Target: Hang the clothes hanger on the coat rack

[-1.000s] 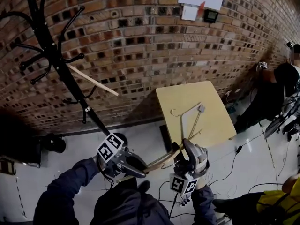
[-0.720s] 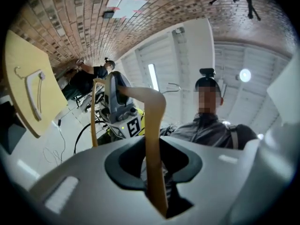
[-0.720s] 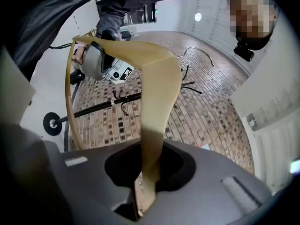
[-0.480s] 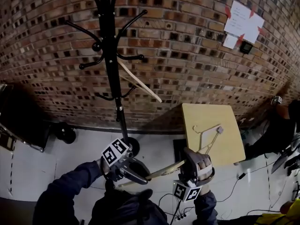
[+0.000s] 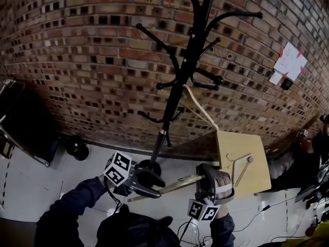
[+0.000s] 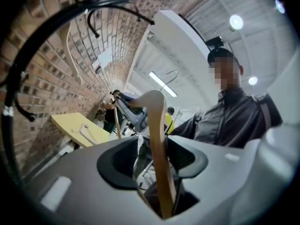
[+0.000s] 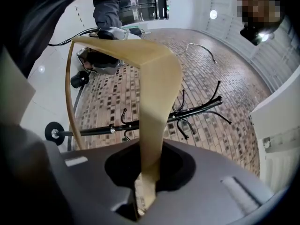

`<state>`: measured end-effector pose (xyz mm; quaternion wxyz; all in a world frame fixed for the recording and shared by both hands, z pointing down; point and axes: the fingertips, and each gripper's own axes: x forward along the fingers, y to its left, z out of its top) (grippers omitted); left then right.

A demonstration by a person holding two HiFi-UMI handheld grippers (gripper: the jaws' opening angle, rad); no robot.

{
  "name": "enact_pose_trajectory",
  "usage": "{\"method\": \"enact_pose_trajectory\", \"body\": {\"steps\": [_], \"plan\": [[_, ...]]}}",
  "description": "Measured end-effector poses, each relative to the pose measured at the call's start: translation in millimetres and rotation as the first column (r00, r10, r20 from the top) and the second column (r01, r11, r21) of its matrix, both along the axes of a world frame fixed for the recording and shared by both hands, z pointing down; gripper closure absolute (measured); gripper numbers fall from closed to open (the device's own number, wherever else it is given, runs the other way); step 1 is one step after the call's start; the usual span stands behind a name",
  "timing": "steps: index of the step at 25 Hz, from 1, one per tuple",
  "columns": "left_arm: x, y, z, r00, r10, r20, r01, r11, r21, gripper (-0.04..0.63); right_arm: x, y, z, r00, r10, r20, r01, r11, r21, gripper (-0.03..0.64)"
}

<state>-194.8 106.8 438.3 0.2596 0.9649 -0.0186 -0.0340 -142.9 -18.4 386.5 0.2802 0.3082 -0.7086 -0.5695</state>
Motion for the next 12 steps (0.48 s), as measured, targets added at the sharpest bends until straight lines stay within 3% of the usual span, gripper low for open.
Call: {"method": "enact_pose_trajectory", "body": {"steps": [3,5,8,12], "plan": [[-51,5,-2,0.991,-0.111,0.079,0.104,0.991,0.083,0.377,-36,10,12,0.998,0.061,-0.028,-0.063,0.994,-0.092,0.58],[-78,6,-7,0.976,-0.192,0.106,0.175,0.973,0.15,0.373,-53,13,21,0.994,0.098,-0.04,-0.103,0.981,-0.163,0.58],[-104,3,-11,0.946,-0.303,0.118,0.274,0.938,0.213,0.373,-67,15,32,0.987,0.147,-0.061,-0.158,0.956,-0.246,0.58],[-123,8,-5,0.886,-0.425,0.185,0.349,0.874,0.337,0.373,-79,23,40,0.974,0.181,-0.138,-0.213,0.937,-0.277,0.58]]}}
